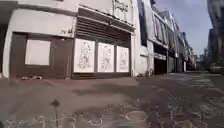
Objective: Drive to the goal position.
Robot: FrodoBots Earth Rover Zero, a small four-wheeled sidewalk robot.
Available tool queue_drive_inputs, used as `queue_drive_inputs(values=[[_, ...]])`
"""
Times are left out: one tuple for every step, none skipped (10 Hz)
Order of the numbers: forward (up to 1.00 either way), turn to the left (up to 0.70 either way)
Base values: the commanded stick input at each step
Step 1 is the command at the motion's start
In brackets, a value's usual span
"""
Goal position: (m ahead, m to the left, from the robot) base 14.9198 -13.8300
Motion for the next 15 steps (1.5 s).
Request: queue_drive_inputs(values=[[1.00,-0.34],[1.00,-0.34],[1.00,-0.34],[1.00,-0.34],[1.00,-0.34],[1.00,-0.34],[1.00,-0.34],[1.00,-0.34],[1.00,-0.34],[1.00,-0.34],[1.00,-0.34],[1.00,-0.34],[1.00,-0.34],[1.00,-0.34],[1.00,0.06]])
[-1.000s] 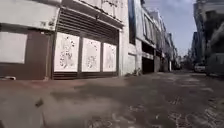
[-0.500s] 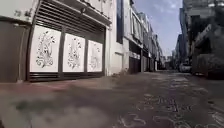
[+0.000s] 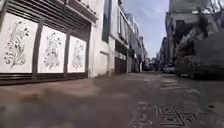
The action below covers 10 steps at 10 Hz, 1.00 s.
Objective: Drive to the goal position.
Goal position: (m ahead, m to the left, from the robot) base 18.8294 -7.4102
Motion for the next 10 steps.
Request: queue_drive_inputs(values=[[1.00,0.06],[1.00,0.06],[1.00,0.06],[1.00,0.06],[1.00,0.06],[1.00,0.06],[1.00,0.06],[1.00,0.06],[1.00,0.06],[1.00,0.06]])
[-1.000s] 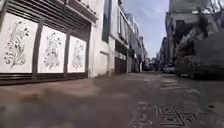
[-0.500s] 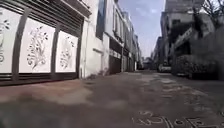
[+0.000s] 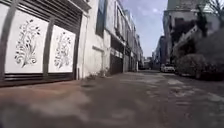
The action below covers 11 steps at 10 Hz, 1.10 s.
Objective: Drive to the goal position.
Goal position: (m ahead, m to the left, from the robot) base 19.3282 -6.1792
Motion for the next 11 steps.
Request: queue_drive_inputs(values=[[1.00,-0.04],[1.00,-0.27],[1.00,-0.34],[1.00,-0.34],[1.00,-0.34],[1.00,-0.34],[1.00,-0.34],[1.00,-0.34],[1.00,-0.34],[1.00,-0.34],[1.00,-0.34]])
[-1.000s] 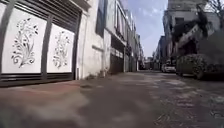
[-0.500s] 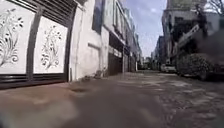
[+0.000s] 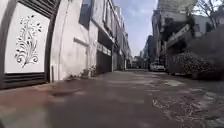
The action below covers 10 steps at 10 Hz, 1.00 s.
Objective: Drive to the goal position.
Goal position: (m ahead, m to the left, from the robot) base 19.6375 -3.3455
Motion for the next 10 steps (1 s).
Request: queue_drive_inputs(values=[[1.00,-0.34],[1.00,-0.34],[1.00,-0.34],[1.00,-0.23],[1.00,0.06],[1.00,0.06],[1.00,0.06],[1.00,0.06],[1.00,0.06],[1.00,0.06]])
